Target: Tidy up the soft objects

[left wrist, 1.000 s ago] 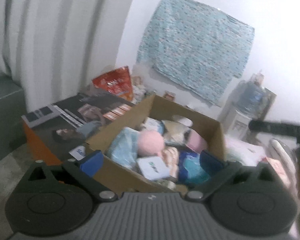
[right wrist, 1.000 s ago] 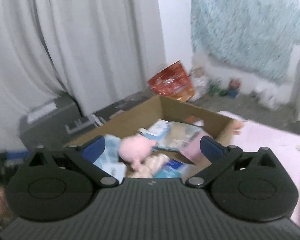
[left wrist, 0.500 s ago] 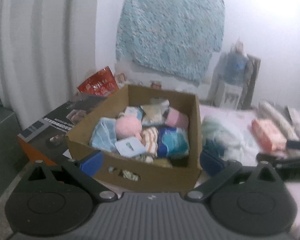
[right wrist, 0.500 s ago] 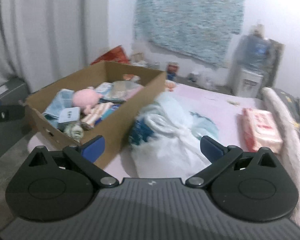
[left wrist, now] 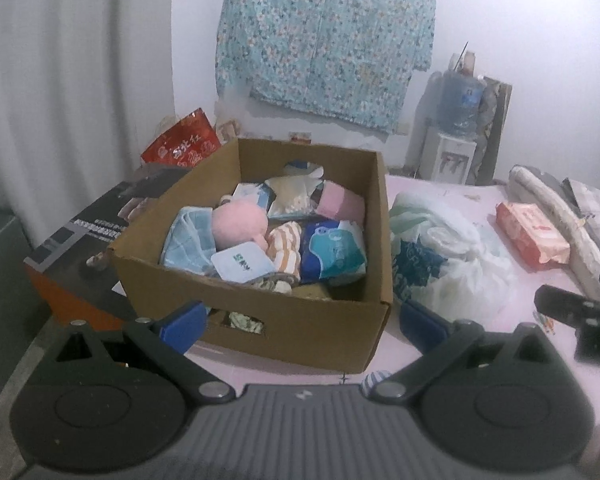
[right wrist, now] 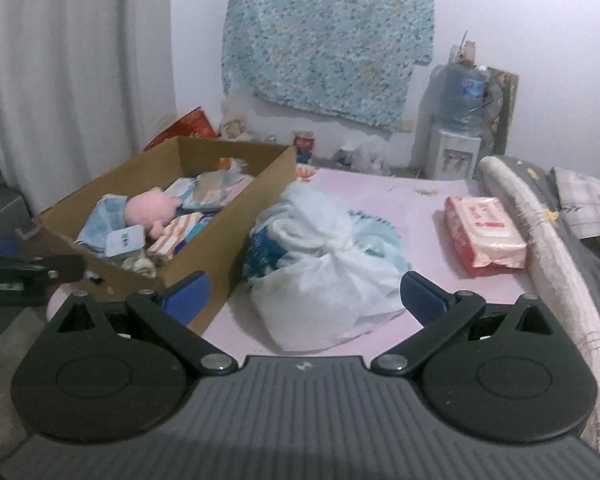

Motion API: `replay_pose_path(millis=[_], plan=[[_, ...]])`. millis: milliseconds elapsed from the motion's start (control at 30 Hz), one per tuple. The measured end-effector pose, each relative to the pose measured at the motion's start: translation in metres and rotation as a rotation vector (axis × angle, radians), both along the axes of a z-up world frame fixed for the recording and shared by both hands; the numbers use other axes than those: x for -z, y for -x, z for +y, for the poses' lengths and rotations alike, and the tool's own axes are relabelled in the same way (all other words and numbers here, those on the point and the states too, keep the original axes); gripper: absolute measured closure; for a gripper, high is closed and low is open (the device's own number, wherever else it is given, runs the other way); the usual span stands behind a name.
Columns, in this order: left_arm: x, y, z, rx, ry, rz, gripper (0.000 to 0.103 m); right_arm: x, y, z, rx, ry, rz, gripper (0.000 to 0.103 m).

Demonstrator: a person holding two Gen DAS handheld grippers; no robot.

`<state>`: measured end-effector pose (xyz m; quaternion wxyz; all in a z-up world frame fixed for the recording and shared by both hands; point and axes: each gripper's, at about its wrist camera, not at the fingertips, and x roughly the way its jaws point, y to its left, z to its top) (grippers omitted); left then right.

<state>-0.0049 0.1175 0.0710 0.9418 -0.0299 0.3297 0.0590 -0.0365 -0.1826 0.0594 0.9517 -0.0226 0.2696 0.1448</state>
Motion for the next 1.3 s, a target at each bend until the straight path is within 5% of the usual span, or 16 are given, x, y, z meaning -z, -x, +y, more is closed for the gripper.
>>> replay_pose_path(millis=[467,1300], plan=[[0.017,-0.021,0.007,-0.026,-0.005,0.121,0.000,0.015,-0.020,0.018,-0.039,-0.017,0.111,0.001],[0.021,-0.031,0.008,-0.040,-0.039,0.142,0.000,0.025,-0.036,0.035,-0.102,0.010,0.151,0.001]])
